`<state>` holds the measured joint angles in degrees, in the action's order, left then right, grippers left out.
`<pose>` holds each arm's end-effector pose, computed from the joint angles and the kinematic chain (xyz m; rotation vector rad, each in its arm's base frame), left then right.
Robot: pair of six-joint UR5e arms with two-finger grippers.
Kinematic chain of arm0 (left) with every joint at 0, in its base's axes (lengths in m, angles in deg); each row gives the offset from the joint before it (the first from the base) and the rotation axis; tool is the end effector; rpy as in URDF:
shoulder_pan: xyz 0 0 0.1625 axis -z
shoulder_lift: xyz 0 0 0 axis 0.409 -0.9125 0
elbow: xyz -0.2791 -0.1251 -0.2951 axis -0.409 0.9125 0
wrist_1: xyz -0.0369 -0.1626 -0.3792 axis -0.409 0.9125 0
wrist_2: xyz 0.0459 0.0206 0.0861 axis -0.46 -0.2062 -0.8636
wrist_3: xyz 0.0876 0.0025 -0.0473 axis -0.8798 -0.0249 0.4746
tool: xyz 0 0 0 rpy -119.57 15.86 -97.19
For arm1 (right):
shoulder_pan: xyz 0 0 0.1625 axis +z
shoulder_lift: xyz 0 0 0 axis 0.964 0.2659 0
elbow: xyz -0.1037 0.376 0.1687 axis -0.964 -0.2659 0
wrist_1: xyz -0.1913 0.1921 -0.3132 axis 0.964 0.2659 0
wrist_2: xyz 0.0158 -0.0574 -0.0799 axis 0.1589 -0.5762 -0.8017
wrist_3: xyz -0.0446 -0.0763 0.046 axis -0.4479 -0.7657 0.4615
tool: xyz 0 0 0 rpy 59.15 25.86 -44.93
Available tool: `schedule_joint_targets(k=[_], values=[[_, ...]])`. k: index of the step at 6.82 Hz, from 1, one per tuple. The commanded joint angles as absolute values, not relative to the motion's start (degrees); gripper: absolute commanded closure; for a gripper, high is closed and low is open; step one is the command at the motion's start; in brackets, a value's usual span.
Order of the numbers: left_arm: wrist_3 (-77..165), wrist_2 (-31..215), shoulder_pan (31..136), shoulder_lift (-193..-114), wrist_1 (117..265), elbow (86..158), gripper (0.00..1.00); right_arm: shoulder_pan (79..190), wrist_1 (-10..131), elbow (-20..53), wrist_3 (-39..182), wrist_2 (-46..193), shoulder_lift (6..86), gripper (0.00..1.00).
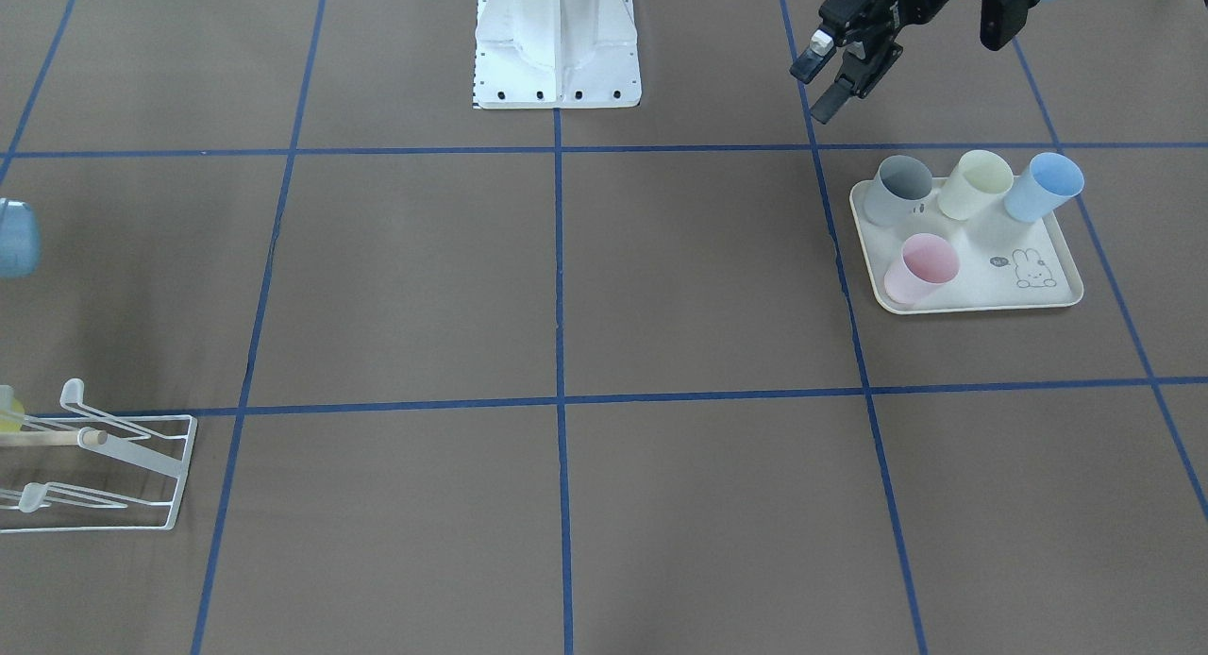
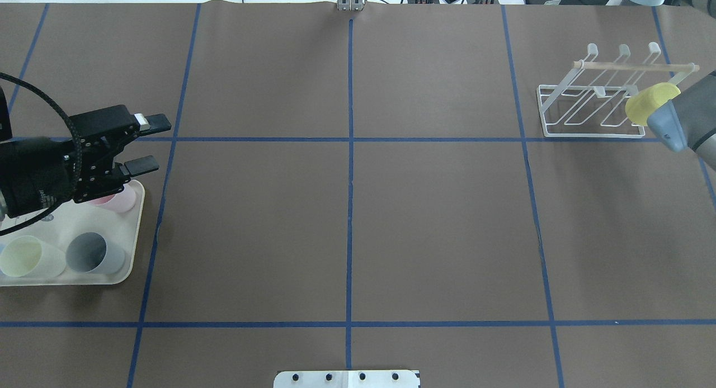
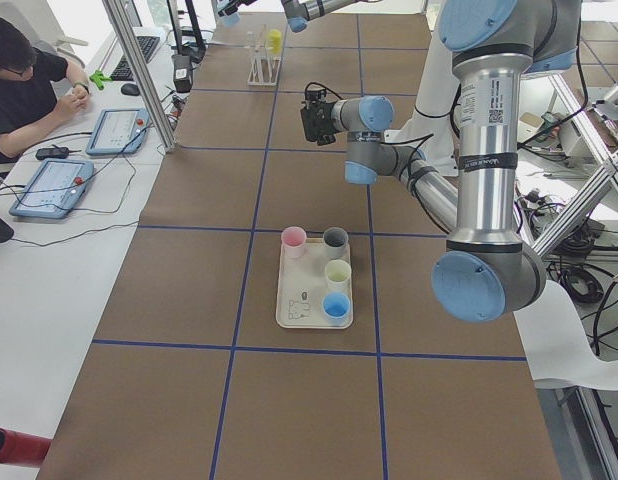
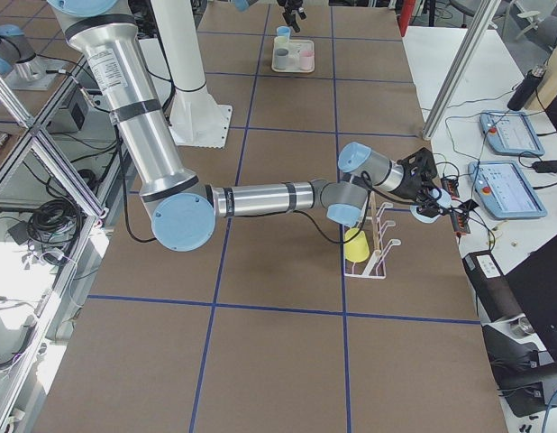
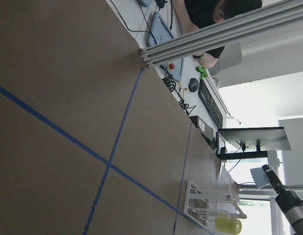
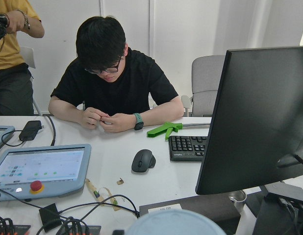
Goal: Transfer IKEA cup to right arm and place on rack
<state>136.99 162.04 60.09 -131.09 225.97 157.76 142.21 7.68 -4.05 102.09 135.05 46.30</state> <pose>0.2436 -0.3375 0.2615 0.2459 1.6876 -0.6815 -0.1220 -0.6721 0.4862 1.0409 -0.6207 0.4386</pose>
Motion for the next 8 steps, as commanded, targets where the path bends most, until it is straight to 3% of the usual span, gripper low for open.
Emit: schedule_joint_targets(k=[1, 8], values=[[136.98, 162.32, 60.26, -130.99, 225.96, 157.6, 0.0, 139.72, 3.32, -3.53, 100.08, 126.54, 50.16, 1.0], [136.98, 162.5, 60.18, -130.82, 225.96, 157.25, 0.0, 134.52, -2.93, -4.58, 99.97, 121.04, 55.89, 1.0]])
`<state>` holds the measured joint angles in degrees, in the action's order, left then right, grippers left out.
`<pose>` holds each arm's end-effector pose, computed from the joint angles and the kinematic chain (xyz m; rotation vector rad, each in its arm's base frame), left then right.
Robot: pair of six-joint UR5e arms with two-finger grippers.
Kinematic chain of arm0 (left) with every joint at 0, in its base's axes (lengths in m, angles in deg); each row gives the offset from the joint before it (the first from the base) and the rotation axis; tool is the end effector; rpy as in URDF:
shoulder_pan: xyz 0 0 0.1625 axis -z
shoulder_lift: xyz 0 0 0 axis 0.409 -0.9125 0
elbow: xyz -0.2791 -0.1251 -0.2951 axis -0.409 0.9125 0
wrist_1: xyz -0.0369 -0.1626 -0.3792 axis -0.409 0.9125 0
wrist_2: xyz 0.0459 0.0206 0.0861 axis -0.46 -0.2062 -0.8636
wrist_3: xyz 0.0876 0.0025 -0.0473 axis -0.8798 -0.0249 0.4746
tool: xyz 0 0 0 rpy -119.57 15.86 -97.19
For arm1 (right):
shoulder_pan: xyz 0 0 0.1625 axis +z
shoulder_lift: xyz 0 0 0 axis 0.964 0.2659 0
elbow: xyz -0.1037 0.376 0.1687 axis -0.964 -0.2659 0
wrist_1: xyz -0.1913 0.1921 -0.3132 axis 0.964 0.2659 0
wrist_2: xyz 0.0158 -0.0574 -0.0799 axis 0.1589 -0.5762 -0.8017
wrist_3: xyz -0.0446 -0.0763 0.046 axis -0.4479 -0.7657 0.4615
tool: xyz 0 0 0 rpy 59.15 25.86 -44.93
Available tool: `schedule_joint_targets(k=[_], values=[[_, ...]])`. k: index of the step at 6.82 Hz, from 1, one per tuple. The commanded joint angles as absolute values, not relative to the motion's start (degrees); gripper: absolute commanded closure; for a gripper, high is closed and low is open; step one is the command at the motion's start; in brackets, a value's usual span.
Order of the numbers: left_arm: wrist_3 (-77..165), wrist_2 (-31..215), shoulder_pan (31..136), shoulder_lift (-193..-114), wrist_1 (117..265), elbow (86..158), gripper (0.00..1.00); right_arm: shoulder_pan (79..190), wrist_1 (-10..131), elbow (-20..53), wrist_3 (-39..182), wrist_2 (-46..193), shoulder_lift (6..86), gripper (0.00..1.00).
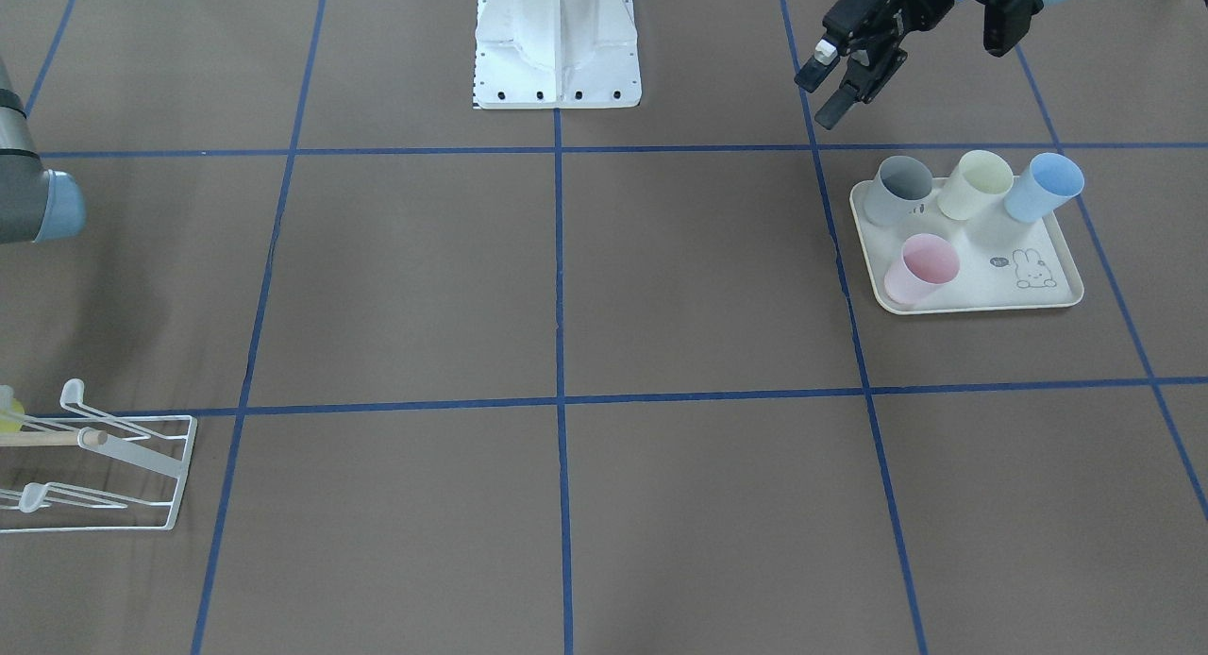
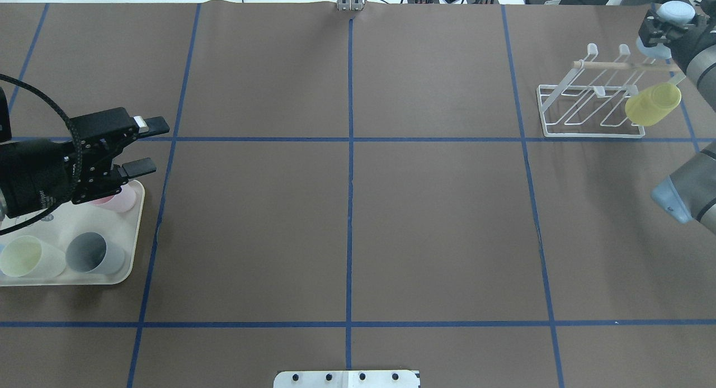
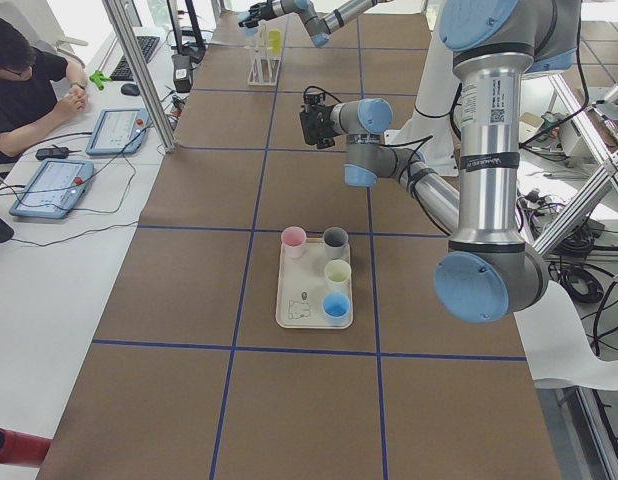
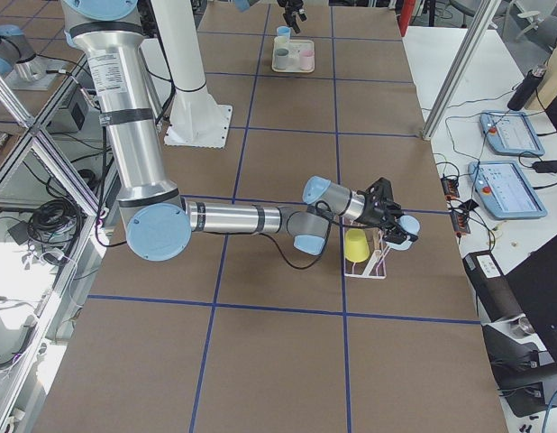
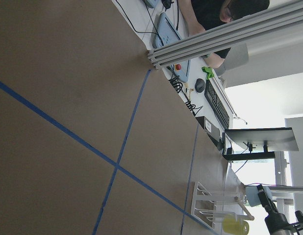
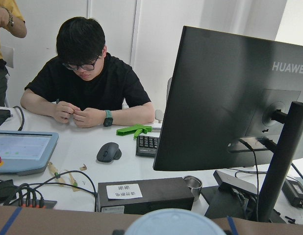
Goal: Transfer IKEA cup to right arm and place on rack
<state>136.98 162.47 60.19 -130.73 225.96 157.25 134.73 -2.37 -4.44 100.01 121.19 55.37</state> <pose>0.2452 -0.3387 0.2678 0.2390 1.6722 -0.6813 -0.1520 -0.5993 0.5659 1.1376 -0.4984 0.4372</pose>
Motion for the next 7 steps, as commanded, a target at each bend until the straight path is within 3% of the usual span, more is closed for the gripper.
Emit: schedule_joint_targets(k=[1, 4, 5, 6, 7], values=[[136.98, 162.5, 60.18, -130.82, 225.96, 157.25, 0.0, 134.43, -2.93, -4.84, 99.97, 121.12, 56.15, 1.0], [136.98, 162.41, 60.09, -131.08, 225.96, 157.34, 0.0, 134.43, -2.93, -5.55, 99.97, 121.21, 56.42, 1.0], [136.98, 162.41, 60.09, -131.08, 225.96, 157.34, 0.0, 134.43, -2.93, -5.55, 100.06, 121.21, 56.33, 0.93], [136.98, 162.41, 60.09, -131.08, 225.96, 157.34, 0.0, 134.43, -2.93, -5.63, 99.97, 121.39, 56.42, 0.1], [136.98, 162.41, 60.09, -131.08, 225.96, 157.51, 0.0, 134.43, -3.02, -5.72, 99.97, 121.47, 56.5, 0.0]])
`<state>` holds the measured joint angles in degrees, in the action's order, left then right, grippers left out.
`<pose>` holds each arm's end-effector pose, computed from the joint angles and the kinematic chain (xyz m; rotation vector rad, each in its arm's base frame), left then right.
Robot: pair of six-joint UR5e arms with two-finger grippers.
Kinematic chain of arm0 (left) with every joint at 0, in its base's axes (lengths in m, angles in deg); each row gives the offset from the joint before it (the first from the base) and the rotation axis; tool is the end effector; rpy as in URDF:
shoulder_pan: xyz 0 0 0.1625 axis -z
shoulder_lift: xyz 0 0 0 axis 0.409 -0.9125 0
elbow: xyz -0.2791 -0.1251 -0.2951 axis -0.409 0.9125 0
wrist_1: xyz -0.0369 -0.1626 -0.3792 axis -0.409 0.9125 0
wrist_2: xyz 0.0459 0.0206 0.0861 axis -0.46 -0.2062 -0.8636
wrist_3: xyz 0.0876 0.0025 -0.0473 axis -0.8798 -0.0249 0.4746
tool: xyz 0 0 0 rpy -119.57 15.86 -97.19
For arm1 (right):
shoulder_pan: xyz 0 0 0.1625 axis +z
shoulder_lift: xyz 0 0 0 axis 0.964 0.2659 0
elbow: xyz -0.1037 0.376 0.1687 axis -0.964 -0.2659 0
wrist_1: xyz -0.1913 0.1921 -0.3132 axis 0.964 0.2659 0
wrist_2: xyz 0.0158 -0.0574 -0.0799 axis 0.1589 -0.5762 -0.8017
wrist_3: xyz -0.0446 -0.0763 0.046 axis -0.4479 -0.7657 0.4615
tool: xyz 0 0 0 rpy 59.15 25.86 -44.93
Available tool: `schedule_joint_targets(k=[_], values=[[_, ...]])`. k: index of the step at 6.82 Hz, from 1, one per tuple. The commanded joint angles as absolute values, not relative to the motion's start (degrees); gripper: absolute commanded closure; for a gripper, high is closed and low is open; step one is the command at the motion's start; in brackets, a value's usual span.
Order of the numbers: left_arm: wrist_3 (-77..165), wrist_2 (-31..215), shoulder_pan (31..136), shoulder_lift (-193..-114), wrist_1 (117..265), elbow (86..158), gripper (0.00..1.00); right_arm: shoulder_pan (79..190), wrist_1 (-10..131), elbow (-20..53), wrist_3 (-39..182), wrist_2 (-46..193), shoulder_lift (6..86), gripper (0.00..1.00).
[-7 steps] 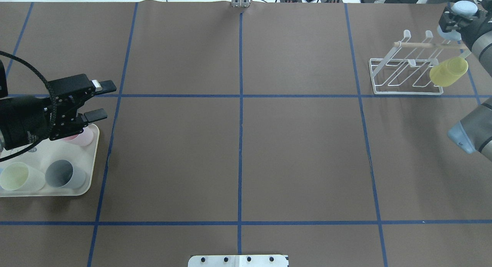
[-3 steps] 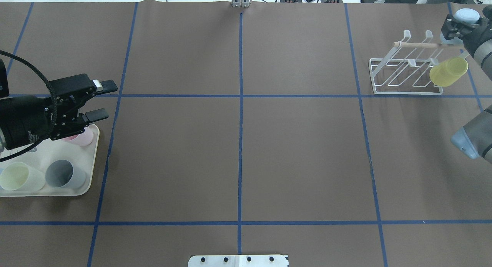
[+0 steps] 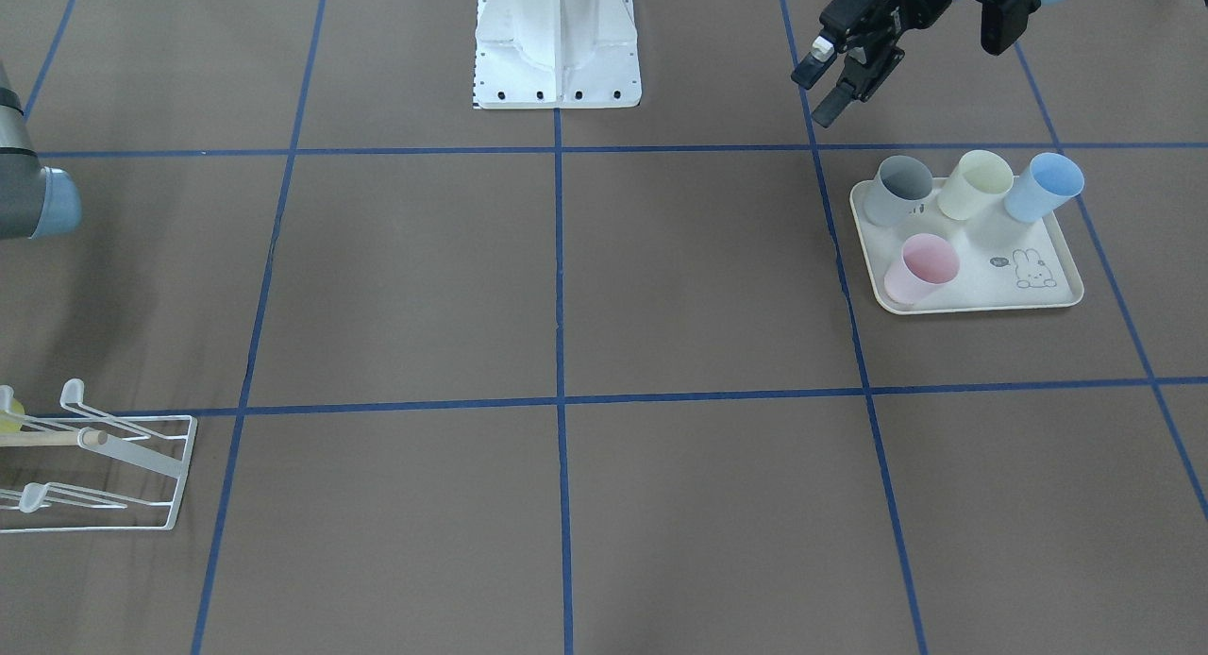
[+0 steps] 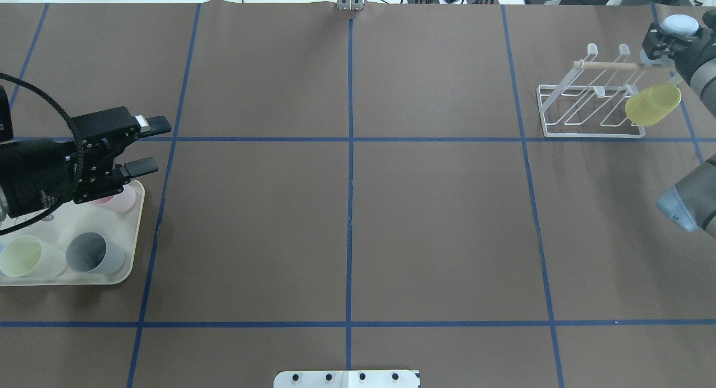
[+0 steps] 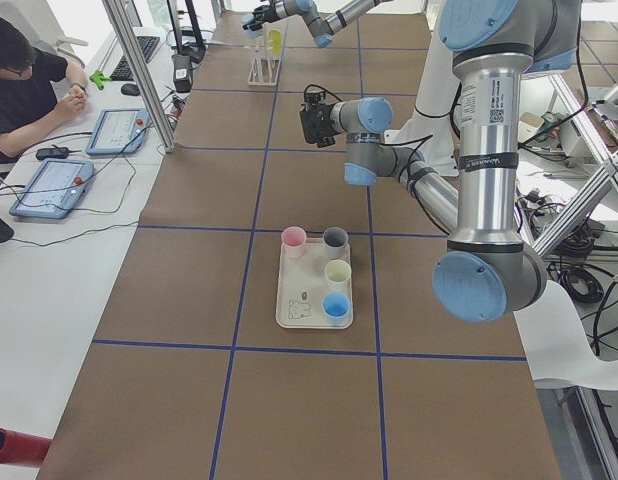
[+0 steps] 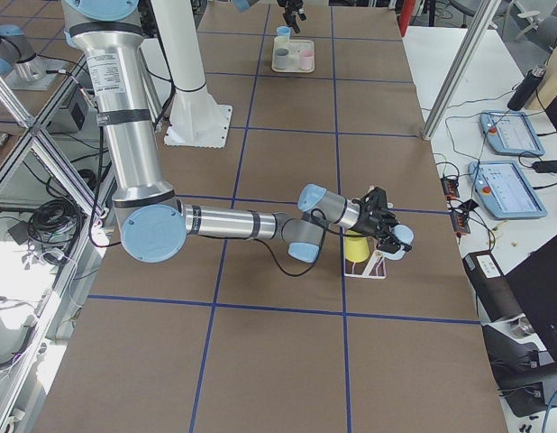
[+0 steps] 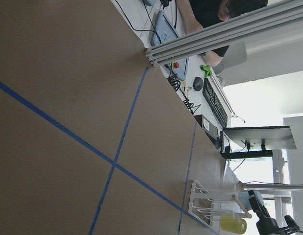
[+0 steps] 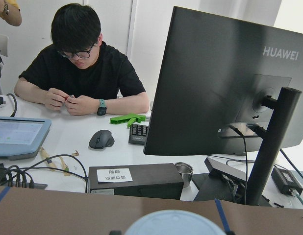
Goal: Transfer IKEA cup to right arm and place on rack
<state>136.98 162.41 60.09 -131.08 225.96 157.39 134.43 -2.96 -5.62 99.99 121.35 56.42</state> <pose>0.2457 -0.3382 0.2643 0.2398 1.6807 -0.6783 -0.1514 -0.5914 0.5861 1.1133 -0.4840 0.4274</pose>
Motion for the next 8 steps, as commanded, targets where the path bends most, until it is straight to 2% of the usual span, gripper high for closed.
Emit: schedule_joint_targets(k=[1, 4, 7, 8], values=[[136.98, 162.41, 60.09, -131.0, 225.96, 157.43, 0.0, 134.43, -3.02, -5.63, 99.97, 121.56, 56.5, 0.0], [136.89, 164.59, 60.35, -130.56, 225.88, 157.34, 0.0, 136.52, -4.07, -3.89, 100.06, 127.15, 56.24, 0.0], [119.56, 180.02, 70.94, -123.98, 221.69, 157.25, 0.0, 152.22, 7.03, 6.1, 99.88, 155.75, 55.54, 0.0], [111.57, 183.73, 73.33, -122.48, 218.35, 156.99, 0.0, 154.88, 15.61, 13.28, 99.88, 161.58, 55.36, 0.0]])
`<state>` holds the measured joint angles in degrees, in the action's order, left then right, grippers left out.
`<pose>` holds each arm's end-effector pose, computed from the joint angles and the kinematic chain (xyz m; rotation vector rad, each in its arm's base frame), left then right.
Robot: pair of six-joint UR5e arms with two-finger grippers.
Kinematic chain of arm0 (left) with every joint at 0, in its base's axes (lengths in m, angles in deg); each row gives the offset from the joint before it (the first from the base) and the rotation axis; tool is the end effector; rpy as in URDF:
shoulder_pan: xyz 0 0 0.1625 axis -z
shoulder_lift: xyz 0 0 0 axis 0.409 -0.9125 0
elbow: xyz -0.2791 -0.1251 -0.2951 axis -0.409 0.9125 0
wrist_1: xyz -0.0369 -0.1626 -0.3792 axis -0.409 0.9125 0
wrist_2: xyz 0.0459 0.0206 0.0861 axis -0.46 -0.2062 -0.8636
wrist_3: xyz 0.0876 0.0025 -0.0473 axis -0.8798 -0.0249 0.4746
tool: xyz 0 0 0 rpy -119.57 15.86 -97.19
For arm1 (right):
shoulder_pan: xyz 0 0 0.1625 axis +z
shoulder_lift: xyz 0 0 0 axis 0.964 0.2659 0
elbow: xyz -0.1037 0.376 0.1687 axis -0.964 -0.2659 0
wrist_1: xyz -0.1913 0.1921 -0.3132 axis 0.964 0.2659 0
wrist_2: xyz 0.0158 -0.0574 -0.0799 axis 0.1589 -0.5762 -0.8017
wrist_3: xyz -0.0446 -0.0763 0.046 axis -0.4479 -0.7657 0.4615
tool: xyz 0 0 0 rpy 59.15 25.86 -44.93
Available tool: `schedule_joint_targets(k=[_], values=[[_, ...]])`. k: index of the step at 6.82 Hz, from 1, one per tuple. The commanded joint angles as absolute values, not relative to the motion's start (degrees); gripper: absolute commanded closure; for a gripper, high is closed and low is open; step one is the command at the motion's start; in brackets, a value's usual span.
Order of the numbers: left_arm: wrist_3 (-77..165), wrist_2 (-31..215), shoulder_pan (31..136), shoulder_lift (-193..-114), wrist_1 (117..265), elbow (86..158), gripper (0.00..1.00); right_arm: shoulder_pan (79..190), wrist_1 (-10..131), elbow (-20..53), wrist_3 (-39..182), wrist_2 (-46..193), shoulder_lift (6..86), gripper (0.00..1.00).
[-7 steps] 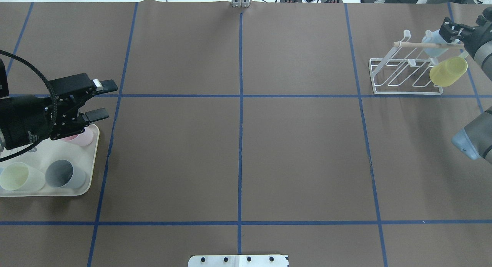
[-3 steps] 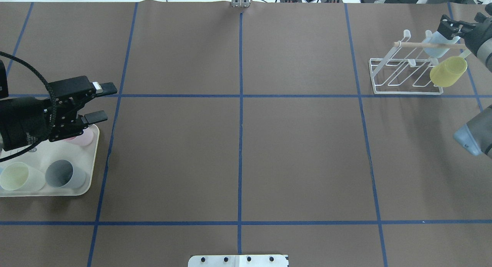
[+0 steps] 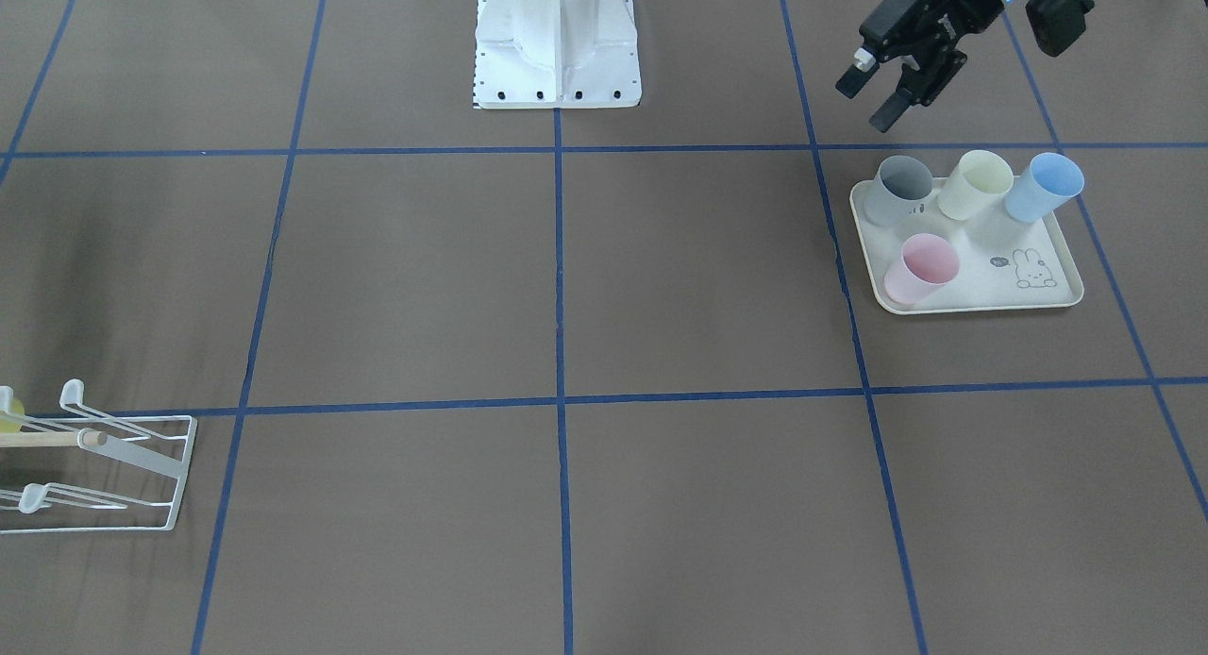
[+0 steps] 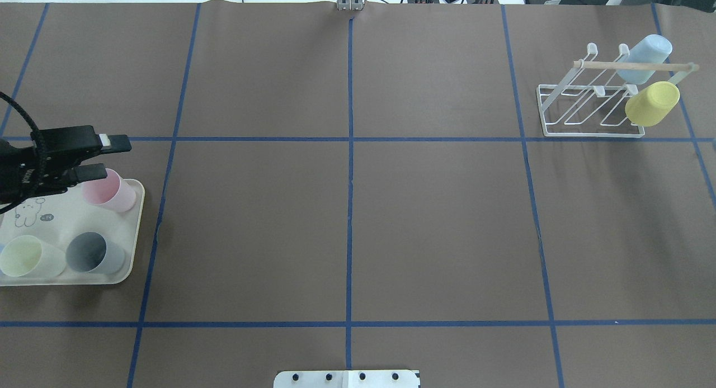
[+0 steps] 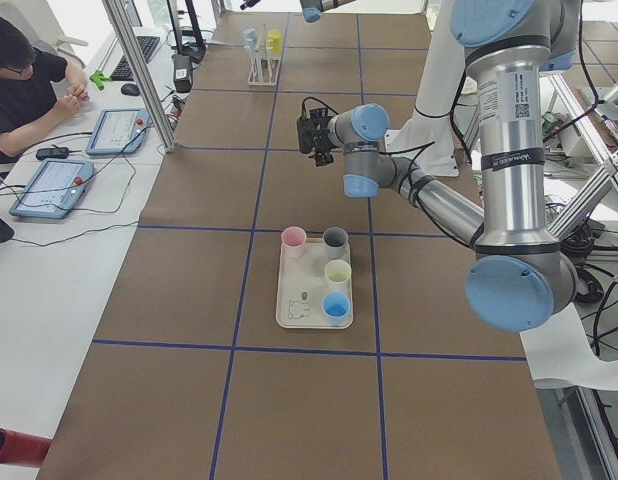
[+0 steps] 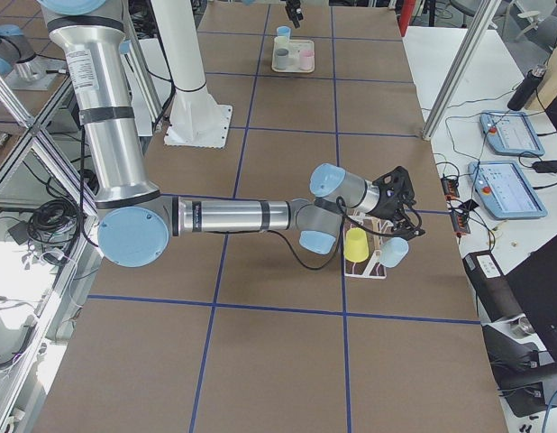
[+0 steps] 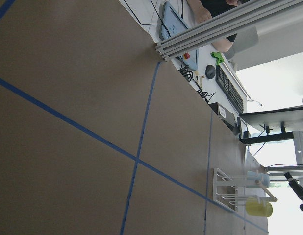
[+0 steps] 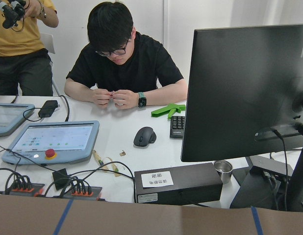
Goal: Transfer IKEA cup to right arm and place on rack
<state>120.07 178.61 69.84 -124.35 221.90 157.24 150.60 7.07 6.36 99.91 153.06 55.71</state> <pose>0.1959 -0.3468 0.3184 0.3139 1.4481 -0.4266 -0.0357 -0.6063 0.4939 0.9737 -0.7716 0.3384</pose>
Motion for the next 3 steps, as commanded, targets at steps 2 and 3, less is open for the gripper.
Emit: schedule_joint_targets(k=[2, 3], values=[[95.4, 188.22, 75.81, -120.01, 212.72, 154.98, 0.0, 154.56, 36.26, 29.37, 100.41, 164.17, 53.88, 0.0], [87.31, 189.64, 77.13, -120.1, 207.13, 154.18, 0.0, 154.56, 41.49, 32.22, 100.76, 171.15, 52.3, 0.0]])
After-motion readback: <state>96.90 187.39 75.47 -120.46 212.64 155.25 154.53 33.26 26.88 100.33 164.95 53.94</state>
